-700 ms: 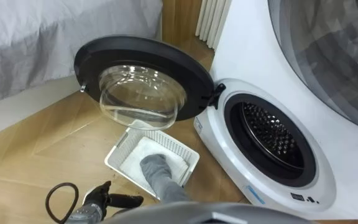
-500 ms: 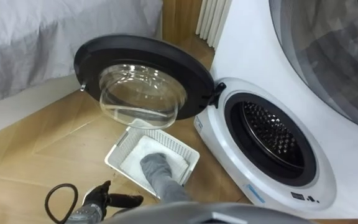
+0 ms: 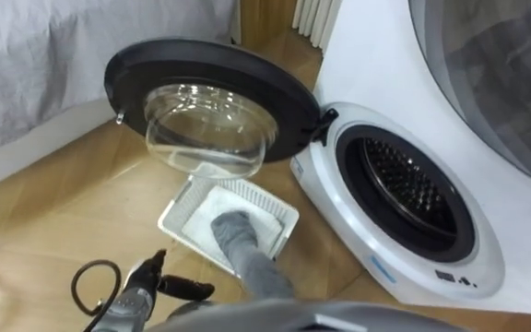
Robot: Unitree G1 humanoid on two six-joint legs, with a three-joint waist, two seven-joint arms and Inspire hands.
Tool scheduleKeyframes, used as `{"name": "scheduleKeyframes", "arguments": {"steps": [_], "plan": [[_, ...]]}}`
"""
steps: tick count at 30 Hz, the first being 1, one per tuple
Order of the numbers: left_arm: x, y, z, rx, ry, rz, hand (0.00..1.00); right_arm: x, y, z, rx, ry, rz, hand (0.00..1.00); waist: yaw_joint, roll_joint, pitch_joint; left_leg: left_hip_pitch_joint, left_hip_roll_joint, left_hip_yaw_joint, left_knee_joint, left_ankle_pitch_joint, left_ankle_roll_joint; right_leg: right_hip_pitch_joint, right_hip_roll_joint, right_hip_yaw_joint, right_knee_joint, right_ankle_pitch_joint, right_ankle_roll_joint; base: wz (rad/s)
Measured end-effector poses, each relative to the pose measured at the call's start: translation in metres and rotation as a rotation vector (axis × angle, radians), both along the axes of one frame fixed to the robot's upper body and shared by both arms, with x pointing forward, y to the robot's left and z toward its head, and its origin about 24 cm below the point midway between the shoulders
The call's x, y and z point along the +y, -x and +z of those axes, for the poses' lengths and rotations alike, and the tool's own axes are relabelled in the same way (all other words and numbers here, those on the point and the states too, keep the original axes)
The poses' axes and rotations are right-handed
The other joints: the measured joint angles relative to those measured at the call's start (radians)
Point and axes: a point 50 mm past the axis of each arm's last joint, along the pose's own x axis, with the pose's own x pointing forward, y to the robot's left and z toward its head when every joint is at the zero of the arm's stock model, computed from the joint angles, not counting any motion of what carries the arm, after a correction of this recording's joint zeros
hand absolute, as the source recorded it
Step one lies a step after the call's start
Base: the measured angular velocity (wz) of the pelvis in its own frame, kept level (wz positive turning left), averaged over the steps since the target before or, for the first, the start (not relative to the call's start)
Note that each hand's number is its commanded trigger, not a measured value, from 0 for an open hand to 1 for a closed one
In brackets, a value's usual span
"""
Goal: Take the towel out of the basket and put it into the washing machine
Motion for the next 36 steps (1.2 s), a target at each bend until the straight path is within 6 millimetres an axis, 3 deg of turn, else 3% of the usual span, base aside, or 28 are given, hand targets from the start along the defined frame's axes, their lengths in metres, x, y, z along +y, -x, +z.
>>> {"name": "scheduleKeyframes", "arguments": {"steps": [4,9,11,17,20,27,32,36], "plan": [[-0.005,-0.033,0.009,-0.079,-0.053,-0.122,0.0,-0.001,-0.027,0.003,-0.041,0.016,0.079,0.0,-0.001,-0.012,0.0132,-0.099,0.002,0.001,0.037,0.002,0.0,-0.095,-0.004,0.001,0.028,0.007,-0.008,-0.03],[-0.018,-0.088,0.03,-0.222,-0.163,-0.328,0.0,-0.002,-0.084,0.016,-0.202,0.062,0.124,0.0,-0.01,-0.031,0.0338,-0.267,0.003,-0.008,0.127,0.002,0.001,-0.261,-0.017,0.01,0.107,0.011,-0.014,0.02],[-0.027,-0.109,0.04,-0.285,-0.204,-0.423,0.0,0.001,-0.105,0.023,-0.25,0.071,0.17,0.0,-0.01,-0.038,0.0459,-0.345,0.003,-0.006,0.172,0.002,0.001,-0.34,-0.021,0.034,0.152,0.011,-0.014,0.02],[-0.035,-0.144,0.063,-0.399,-0.34,-0.588,0.0,0.013,-0.158,0.044,-0.429,0.089,0.227,0.0,-0.038,-0.045,0.0695,-0.602,0.017,-0.005,0.332,-0.001,0.002,-0.562,-0.02,0.07,0.237,0.019,-0.028,0.0],[-0.039,-0.157,0.073,-0.447,-0.415,-0.679,0.0,0.017,-0.181,0.057,-0.522,0.097,0.222,0.0,-0.066,-0.036,0.0832,-0.729,0.029,-0.005,0.403,-0.002,0.004,-0.677,-0.019,0.067,0.283,0.027,-0.04,-0.02],[-0.059,-0.195,0.105,-0.601,-0.529,-0.808,0.0,0.026,-0.213,0.079,-0.674,0.05,0.176,0.0,-0.123,-0.027,0.0906,-0.971,0.059,-0.004,0.555,-0.036,0.015,-0.92,-0.009,0.086,0.425,0.031,-0.069,-0.09],[-0.068,-0.201,0.112,-0.657,-0.573,-0.856,0.0,0.027,-0.219,0.085,-0.723,0.013,0.137,0.0,-0.127,-0.024,0.0904,-1.065,0.086,-0.001,0.623,-0.046,0.005,-1.011,0.004,0.091,0.463,0.04,-0.085,-0.13],[-0.071,-0.204,0.115,-0.678,-0.591,-0.877,0.0,0.027,-0.226,0.092,-0.767,-0.004,0.13,0.0,-0.134,-0.024,0.0898,-1.129,0.089,-0.001,0.666,-0.047,0.003,-1.087,0.001,0.095,0.525,0.029,-0.101,0.01]]}}
